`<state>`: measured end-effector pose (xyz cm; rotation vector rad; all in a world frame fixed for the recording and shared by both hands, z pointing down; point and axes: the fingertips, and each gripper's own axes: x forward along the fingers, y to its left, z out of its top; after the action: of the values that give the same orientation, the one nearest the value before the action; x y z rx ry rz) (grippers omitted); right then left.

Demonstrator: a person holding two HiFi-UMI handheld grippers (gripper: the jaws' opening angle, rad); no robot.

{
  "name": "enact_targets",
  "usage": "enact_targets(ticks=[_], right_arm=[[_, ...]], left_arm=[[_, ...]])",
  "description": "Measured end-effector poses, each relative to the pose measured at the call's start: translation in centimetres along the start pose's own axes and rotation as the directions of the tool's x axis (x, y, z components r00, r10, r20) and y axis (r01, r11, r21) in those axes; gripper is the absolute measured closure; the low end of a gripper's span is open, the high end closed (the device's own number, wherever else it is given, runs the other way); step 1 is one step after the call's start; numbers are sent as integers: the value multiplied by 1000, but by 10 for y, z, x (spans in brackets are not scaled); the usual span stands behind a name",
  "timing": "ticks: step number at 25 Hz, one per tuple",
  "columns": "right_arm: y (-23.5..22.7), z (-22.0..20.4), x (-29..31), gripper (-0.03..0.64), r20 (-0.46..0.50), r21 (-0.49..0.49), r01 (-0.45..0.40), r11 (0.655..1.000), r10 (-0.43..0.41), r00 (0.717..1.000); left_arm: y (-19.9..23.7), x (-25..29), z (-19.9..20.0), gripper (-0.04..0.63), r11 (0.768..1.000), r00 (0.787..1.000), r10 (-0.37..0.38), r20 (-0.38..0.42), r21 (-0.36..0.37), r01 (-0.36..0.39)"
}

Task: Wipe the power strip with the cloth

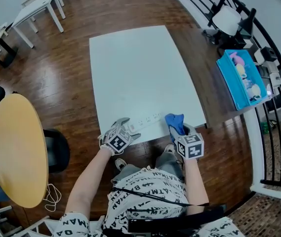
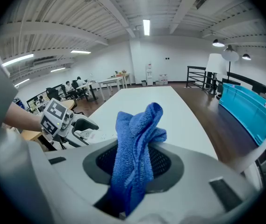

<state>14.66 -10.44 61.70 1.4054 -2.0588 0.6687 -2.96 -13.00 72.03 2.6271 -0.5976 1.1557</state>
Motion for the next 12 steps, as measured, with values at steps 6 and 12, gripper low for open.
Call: enact_targets(ticks=[6,12], right_arm=[[-10,-8,-8,482,-11,23,38,999,-38,999],[-12,-8,-8,482,-18,28,38,999,-38,999]], left_arm=[[-2,13,-9,186,999,999,-36,-31,38,38],[-4,11,-7,186,996,996,-51,-76,64,56]])
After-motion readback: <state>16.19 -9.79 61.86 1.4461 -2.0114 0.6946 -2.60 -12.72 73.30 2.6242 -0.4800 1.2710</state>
